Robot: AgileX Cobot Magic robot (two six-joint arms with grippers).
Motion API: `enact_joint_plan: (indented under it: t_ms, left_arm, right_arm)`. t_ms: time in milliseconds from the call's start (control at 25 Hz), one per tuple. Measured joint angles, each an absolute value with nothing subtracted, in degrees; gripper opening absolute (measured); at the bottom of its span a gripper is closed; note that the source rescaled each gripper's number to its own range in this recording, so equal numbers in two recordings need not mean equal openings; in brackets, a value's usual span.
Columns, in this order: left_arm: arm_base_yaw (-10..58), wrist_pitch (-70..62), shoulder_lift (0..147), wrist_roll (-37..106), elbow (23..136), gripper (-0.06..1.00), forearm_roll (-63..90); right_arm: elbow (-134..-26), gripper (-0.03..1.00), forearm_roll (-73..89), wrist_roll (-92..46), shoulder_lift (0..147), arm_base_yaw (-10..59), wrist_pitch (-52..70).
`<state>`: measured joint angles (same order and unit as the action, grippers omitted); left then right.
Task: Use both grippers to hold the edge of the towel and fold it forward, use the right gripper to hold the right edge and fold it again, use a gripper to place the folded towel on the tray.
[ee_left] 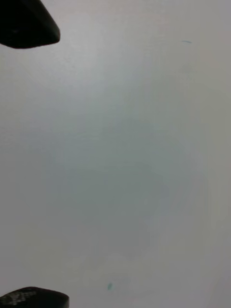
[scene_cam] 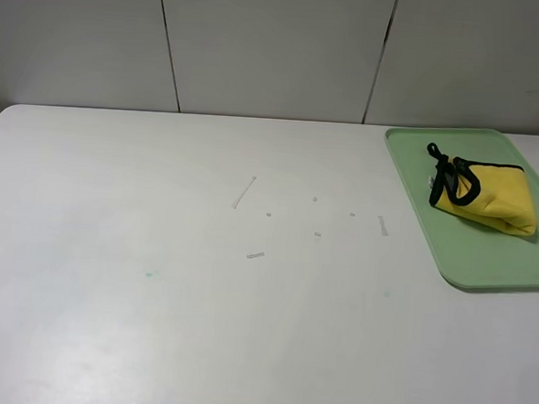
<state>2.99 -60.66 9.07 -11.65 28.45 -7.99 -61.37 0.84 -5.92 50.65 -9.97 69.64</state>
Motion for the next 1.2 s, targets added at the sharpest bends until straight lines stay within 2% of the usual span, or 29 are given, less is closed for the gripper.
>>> enact_joint_plan:
  t_ms: [960,1200]
  left_arm:
    - [2.99,-60.66,9.07,-11.65,28.45,1.0,-7.99]
    - [2.99,-60.66,9.07,-11.65,28.45,1.0,-7.99]
  right_arm:
    - [-32.43,1.0,1.08,-3.28,7.2,-9.81,69.9]
    - [-30.44,1.0,1.7,-3.28,-0.25,-8.0,64.85]
